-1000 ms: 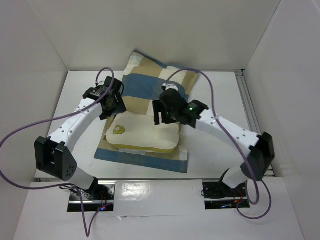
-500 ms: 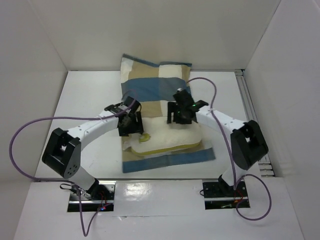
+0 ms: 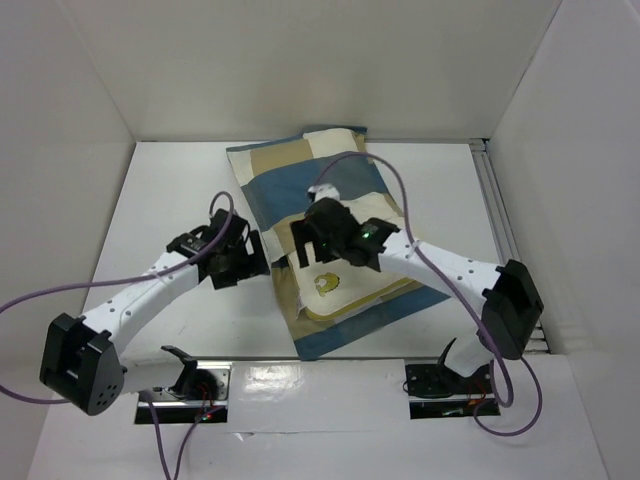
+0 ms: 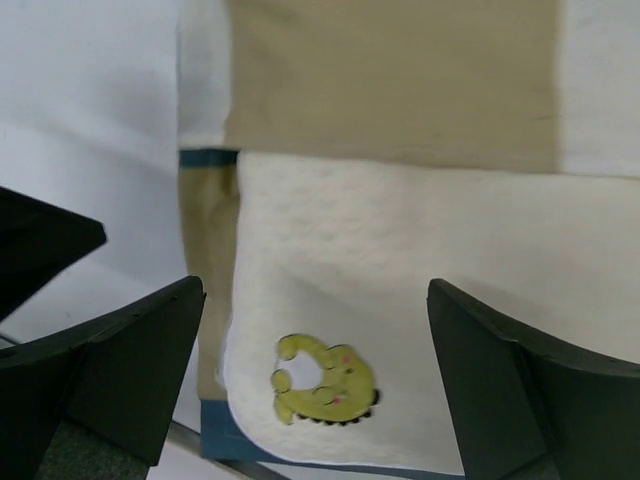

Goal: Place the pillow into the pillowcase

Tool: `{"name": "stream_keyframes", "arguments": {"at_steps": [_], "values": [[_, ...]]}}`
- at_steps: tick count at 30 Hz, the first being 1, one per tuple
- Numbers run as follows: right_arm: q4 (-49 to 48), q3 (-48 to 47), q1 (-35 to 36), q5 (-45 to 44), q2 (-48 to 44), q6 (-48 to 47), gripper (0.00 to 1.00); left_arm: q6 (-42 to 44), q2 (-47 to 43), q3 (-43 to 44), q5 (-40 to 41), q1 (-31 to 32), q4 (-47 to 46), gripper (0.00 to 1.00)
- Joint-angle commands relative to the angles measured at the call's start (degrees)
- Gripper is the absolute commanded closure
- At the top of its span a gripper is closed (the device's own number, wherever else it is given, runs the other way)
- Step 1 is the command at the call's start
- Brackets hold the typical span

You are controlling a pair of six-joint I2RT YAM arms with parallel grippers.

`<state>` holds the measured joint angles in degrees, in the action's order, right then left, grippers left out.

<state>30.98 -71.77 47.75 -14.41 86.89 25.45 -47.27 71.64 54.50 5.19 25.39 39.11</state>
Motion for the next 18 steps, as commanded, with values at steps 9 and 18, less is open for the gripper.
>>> {"name": "stream_keyframes", "arguments": {"at_steps": [9,18], "values": [[-1.72,3.48,7.63,-3.34,12.94,-2.25,0.52,-10.21,-7.74,-20.56,-8.43,8.53,-17.72,0.03],[-1.03,-2.23,3.32,7.21,0.21,-5.94,1.00,-6.52,-2.55,-21.10,-10.20,12.76,-25.66,0.00]]}}
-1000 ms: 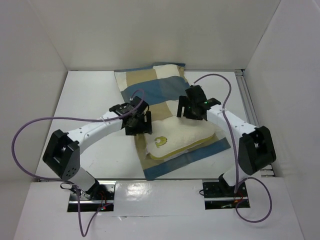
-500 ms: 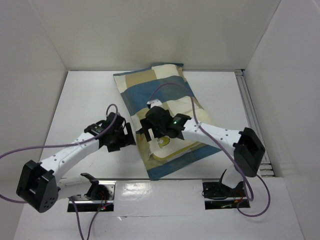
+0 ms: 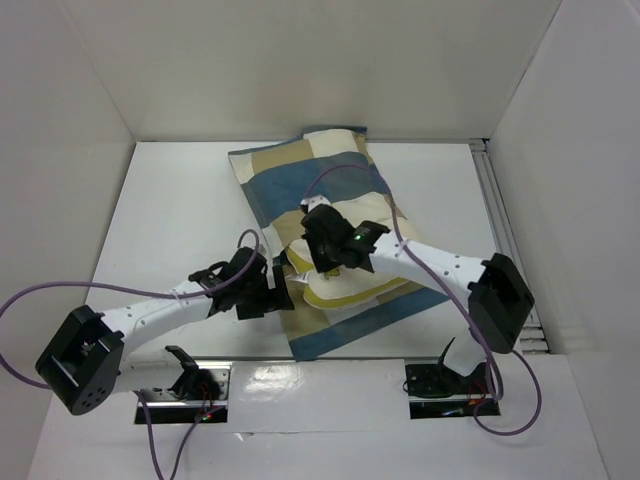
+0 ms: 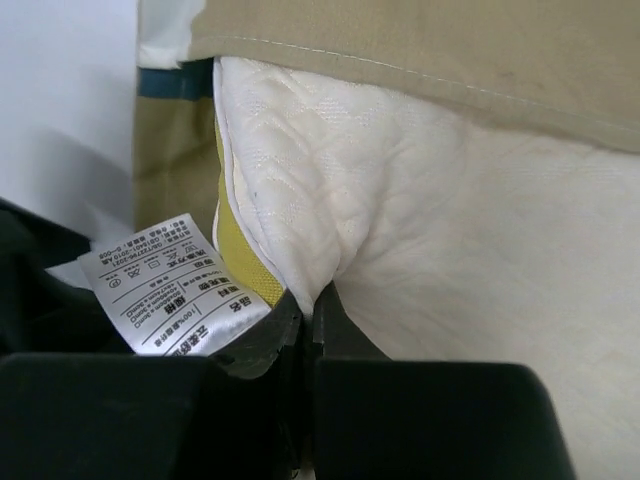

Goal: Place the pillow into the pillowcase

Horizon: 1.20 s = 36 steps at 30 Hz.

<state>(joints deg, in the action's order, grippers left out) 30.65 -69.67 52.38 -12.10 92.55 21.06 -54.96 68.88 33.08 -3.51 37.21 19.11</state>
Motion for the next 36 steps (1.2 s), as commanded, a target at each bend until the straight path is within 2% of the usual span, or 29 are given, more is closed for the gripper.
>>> {"name": "stream_keyframes", "arguments": {"at_steps": [1,5,9,11,13,15,16,19,21,22,23,25,27,28,30,31,33,36], "values": [[0.10,-5.12,-1.32,5.41,-6.06,-1.55,1.00,1.17,0.20,-0.20,-2.02,1.46,-6.71,0.00],[0.63,-6.44,-1.84,7.88,-6.60,-2.25,1.00,1.17,0.20,-1.35,-2.73,1.46,-11.11,0.00],[0.11,-6.44,-2.37,9.98,-6.60,-2.25,1.00,0.64,2.92,-1.35,-1.50,1.46,-11.64,0.00],[0.11,-6.44,-2.37,9.99,-6.60,-2.25,1.00,0.03,3.45,-1.35,-1.50,1.98,-13.13,0.07],[-0.59,-5.83,-2.37,9.99,-6.60,-2.25,1.00,-0.59,1.36,-1.35,-0.81,2.51,-13.66,0.41],[-1.12,-4.52,-2.98,9.99,-5.20,-1.72,1.00,-1.81,-0.93,-1.35,-0.18,3.04,-13.06,0.87],[-1.12,-4.51,-2.99,9.99,-4.58,-1.72,1.00,-1.82,-2.07,-1.35,0.34,3.04,-12.44,1.00],[-2.78,-5.21,-5.09,9.99,-1.86,-1.72,1.00,-2.43,-6.91,0.58,-0.18,3.04,-11.03,1.00],[-1.14,-10.90,-7.19,9.99,0.86,-3.12,1.00,-2.43,-10.59,3.82,-1.84,3.04,-10.50,1.00],[0.70,-14.75,-7.73,8.68,1.83,-3.83,1.00,-2.43,-11.48,7.92,-4.20,3.04,-10.50,1.00],[2.55,-23.67,-8.34,6.32,3.23,-5.40,1.00,-1.82,-12.19,10.66,-5.53,3.04,-9.72,1.00],[6.60,-35.46,-7.82,4.46,3.25,-6.99,1.00,-1.29,-14.03,18.90,-9.21,3.04,-8.66,1.00],[8.19,-39.30,-5.81,4.45,3.25,-7.70,1.00,-0.68,-15.79,22.36,-9.94,3.04,-8.65,1.00],[8.19,-39.32,-4.75,4.45,2.73,-7.70,1.00,-0.68,-17.80,23.25,-10.64,3.65,-7.96,1.00],[4.80,-31.09,-2.11,5.23,2.02,-6.48,1.00,-1.20,-20.00,21.95,-11.34,3.66,-7.95,1.00],[2.42,-21.57,-2.11,8.46,2.02,-4.12,1.00,-1.99,-21.84,18.37,-11.35,3.66,-7.95,1.00],[-6.16,-12.90,-2.98,12.78,4.55,-1.38,1.00,-4.70,-23.70,13.35,-11.87,3.66,-8.65,1.00],[-10.95,-8.47,-3.59,15.17,14.21,1.79,1.00,-8.74,-27.48,2.72,-14.15,5.14,-13.04,1.00]]}}
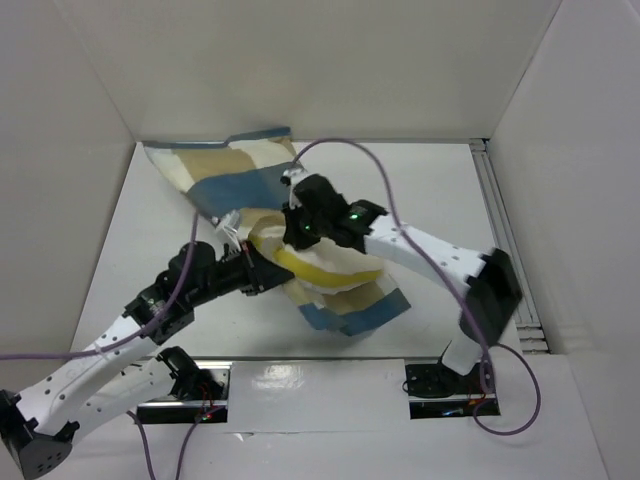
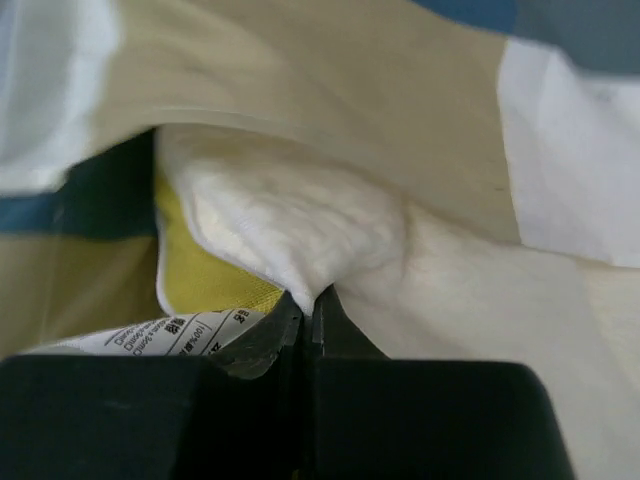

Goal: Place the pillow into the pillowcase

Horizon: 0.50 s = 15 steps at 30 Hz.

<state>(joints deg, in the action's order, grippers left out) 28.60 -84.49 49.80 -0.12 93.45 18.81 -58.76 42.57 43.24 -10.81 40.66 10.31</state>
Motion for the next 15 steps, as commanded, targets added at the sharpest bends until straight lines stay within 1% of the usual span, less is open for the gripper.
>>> {"name": "stream_keyframes", "arguments": {"at_steps": [1,2,3,4,5,6,7,8,9,10,11,12,13,14,15], "values": [[-8.91,4.70,-1.89,3.20,15.60,4.04,1.00,-5.57,-1.87,-9.47,-8.16,2.22,-5.02,1.00],[-9.43,2.77,-2.51,3.20,17.54,4.04,1.00,-6.18,-2.48,-12.19,-8.18,3.36,-5.55,1.00],[-9.44,-2.99,-4.26,4.85,20.51,4.74,1.00,-6.88,-3.01,-13.00,-8.87,3.89,-5.56,1.00],[-8.22,-6.53,-5.14,5.56,21.50,4.75,1.00,-6.89,-3.02,-13.01,-9.66,3.90,-5.56,1.00],[-7.43,-14.31,-6.02,5.57,22.03,4.75,1.00,-5.76,-3.02,-11.79,-9.67,3.90,-5.56,1.00],[-6.29,-18.48,-7.34,5.57,22.04,4.75,1.00,-4.62,-3.02,-10.21,-9.67,3.90,-5.04,1.00],[-4.01,-22.43,-7.87,5.57,22.04,4.75,1.00,-3.13,-2.06,-7.93,-9.15,3.90,-1.99,1.00],[-2.95,-26.13,-7.88,4.96,21.43,4.22,1.00,-1.37,-1.18,-2.17,-7.23,3.90,-0.04,1.00],[-2.15,-31.82,-8.40,4.35,19.77,3.44,1.00,2.30,-0.13,0.85,-6.69,3.90,1.46,1.00],[-1.62,-33.44,-8.40,4.34,18.62,3.43,1.00,3.73,2.58,3.57,-6.68,3.90,4.08,1.00],[-1.62,-34.07,-8.40,3.64,17.39,2.65,1.00,4.79,3.83,5.86,-6.68,3.90,4.11,1.00],[-1.62,-32.68,-7.88,3.64,14.86,2.64,1.00,5.41,4.88,8.32,-7.47,3.90,4.11,1.00],[-2.75,-30.58,-7.18,3.64,13.61,2.64,1.00,5.41,5.59,8.35,-8.43,3.90,3.41,1.00],[-3.98,-27.60,-6.65,3.11,12.38,2.64,1.00,4.28,6.21,7.83,-10.96,3.90,-0.16,1.00],[-5.64,-19.65,-5.86,3.11,10.54,3.33,1.00,3.23,6.21,4.86,-12.03,4.42,-2.37,1.00]]}}
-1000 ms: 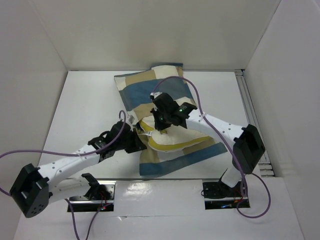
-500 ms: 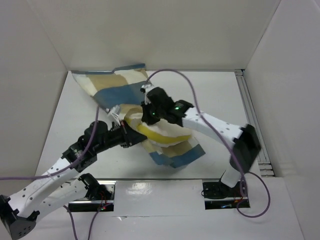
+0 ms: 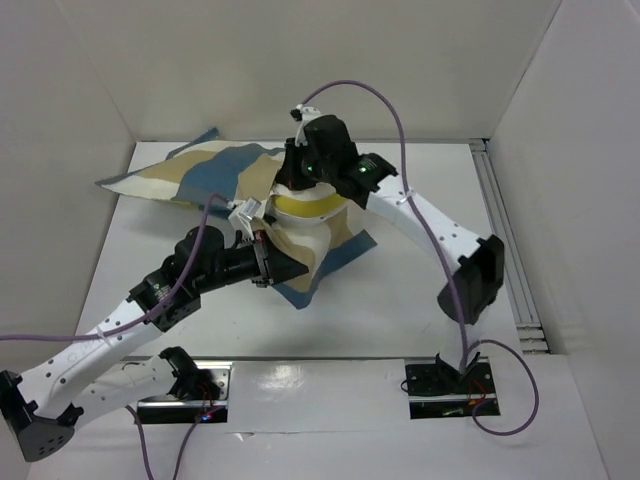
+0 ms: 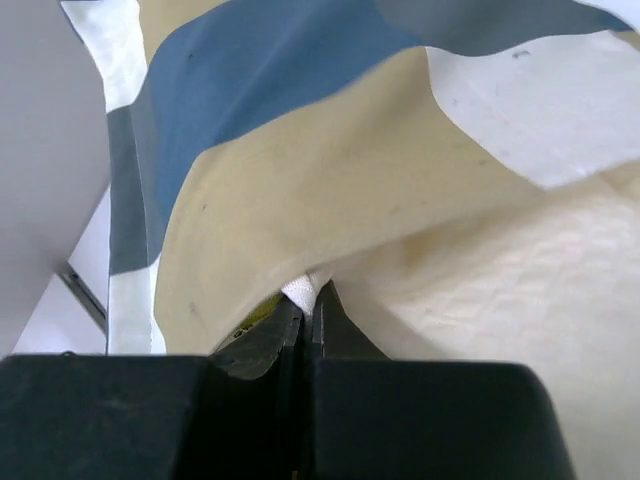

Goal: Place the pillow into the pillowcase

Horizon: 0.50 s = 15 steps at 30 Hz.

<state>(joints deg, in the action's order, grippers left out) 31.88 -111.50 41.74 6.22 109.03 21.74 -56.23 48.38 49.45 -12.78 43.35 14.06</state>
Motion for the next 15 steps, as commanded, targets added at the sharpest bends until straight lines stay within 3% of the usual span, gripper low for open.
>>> {"name": "stream_keyframes", "arguments": {"at_steps": [1,3,6,11,12,13,14,15], "values": [[-12.25,11.44,2.91,-3.23,-5.06,1.63,1.00,-2.10,0.40,-3.29,-10.77,2.34,-8.24,1.00],[-15.51,21.70,3.53,0.17,-2.88,5.13,1.00,-5.28,-1.34,-10.20,-11.57,3.13,-14.03,1.00],[-20.97,28.52,4.32,1.60,0.64,7.79,1.00,-9.86,-4.51,-16.47,-12.19,3.67,-15.30,1.00],[-23.63,34.69,5.99,4.77,-1.09,9.64,1.00,-5.05,-11.37,-12.90,-4.38,3.67,2.51,0.99],[-22.75,34.69,5.99,4.77,-2.06,9.64,1.00,-3.64,-11.38,-8.89,-0.88,3.67,6.03,0.90],[-21.87,34.69,6.60,4.77,-4.16,9.12,1.00,-0.67,-11.38,-6.67,0.72,3.67,9.11,0.66],[-20.81,35.21,6.60,4.77,-5.40,8.42,0.99,0.49,-10.16,-4.39,2.47,3.67,12.18,0.55],[-18.63,35.21,6.60,4.77,-6.89,8.41,0.78,1.72,-8.23,-2.01,5.54,3.67,17.78,0.41]]}}
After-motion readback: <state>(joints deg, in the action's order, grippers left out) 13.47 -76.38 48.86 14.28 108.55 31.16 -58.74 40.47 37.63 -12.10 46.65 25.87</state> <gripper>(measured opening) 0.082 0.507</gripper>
